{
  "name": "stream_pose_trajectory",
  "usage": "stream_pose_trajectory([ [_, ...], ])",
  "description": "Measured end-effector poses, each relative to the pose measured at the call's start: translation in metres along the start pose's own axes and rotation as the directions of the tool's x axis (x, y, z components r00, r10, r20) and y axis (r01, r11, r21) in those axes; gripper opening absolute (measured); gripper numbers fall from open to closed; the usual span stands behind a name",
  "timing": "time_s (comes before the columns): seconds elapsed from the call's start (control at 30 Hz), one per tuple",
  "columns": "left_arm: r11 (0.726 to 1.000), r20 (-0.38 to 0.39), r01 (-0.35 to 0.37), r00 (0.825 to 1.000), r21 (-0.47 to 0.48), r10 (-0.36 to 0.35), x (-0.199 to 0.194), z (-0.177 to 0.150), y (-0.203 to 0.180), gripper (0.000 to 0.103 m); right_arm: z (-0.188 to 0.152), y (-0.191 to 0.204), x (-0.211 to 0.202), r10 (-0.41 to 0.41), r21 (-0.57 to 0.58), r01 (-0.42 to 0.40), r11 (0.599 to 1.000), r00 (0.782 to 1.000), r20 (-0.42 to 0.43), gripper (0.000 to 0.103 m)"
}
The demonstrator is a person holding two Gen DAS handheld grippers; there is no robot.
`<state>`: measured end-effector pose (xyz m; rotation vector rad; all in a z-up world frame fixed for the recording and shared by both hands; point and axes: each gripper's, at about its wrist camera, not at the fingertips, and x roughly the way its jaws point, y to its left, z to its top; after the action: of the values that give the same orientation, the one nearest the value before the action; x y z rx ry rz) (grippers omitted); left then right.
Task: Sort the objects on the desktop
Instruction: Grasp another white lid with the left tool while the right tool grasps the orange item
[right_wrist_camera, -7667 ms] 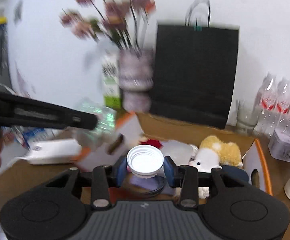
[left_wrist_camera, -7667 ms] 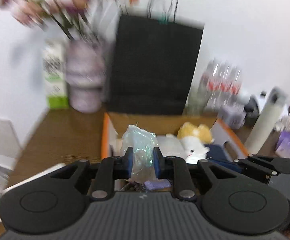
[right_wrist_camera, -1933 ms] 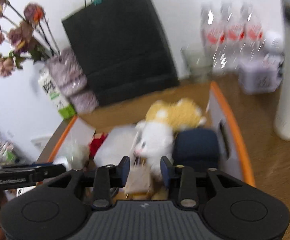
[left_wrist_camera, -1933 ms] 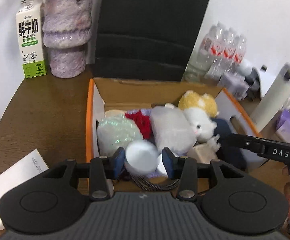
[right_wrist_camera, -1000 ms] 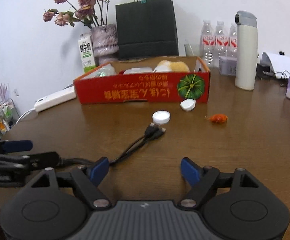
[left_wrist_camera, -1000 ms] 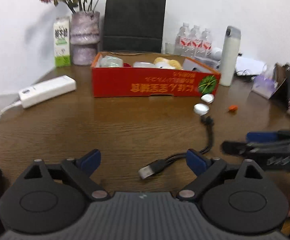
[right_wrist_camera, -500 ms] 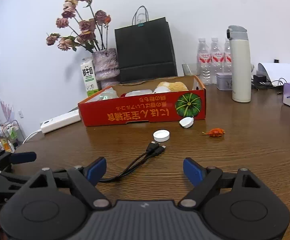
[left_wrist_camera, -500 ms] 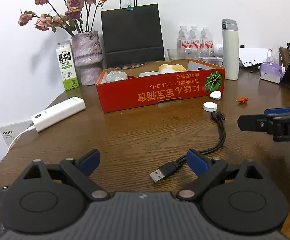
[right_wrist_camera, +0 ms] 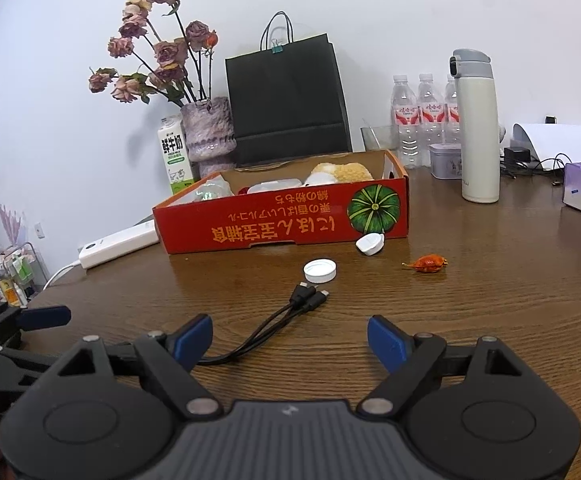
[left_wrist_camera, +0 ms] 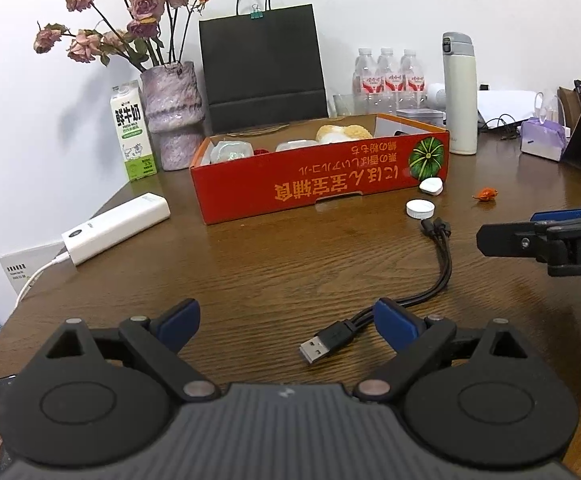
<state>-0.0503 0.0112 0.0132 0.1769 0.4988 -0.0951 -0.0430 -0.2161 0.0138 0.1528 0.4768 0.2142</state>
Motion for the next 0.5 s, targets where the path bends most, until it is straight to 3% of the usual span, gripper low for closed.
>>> stream_pose_trajectory([
  [0.1, 0.999, 0.002, 0.043, 0.999, -0.018, -0.043, -0.001, 0.004, 0.004, 0.096, 0.003, -0.002, 0.004, 0.008, 0.006, -0.008, 1.000, 0.999, -0.037, 0.084],
  [0.17, 0.996, -0.007, 0.084, 0.996, 0.000, -0.084, 0.005, 0.025, 0.004, 0.096, 0.009, -0.008, 0.009, 0.029, 0.022, -0.028, 0.999, 0.997, -0.068, 0.082],
  [0.23, 0.991, -0.032, 0.129, 0.991, 0.017, -0.128, 0.018, 0.057, -0.002, 0.099, 0.020, -0.016, 0.017, -0.008, 0.034, 0.010, 0.999, 0.998, -0.070, 0.081],
  [0.33, 0.959, -0.093, 0.282, 0.956, 0.039, -0.278, 0.057, 0.094, -0.023, 0.099, 0.037, -0.033, 0.036, -0.091, 0.024, 0.093, 0.995, 0.993, -0.071, 0.072],
  [0.43, 0.949, -0.153, 0.312, 0.940, 0.034, -0.303, 0.101, 0.116, -0.050, 0.088, 0.049, -0.050, 0.058, -0.174, -0.013, 0.173, 0.985, 0.979, -0.105, 0.061],
  [0.5, 0.943, -0.198, 0.329, 0.929, 0.054, -0.312, 0.128, 0.122, -0.068, 0.079, 0.055, -0.066, 0.072, -0.212, -0.008, 0.213, 0.977, 0.969, -0.124, 0.061],
])
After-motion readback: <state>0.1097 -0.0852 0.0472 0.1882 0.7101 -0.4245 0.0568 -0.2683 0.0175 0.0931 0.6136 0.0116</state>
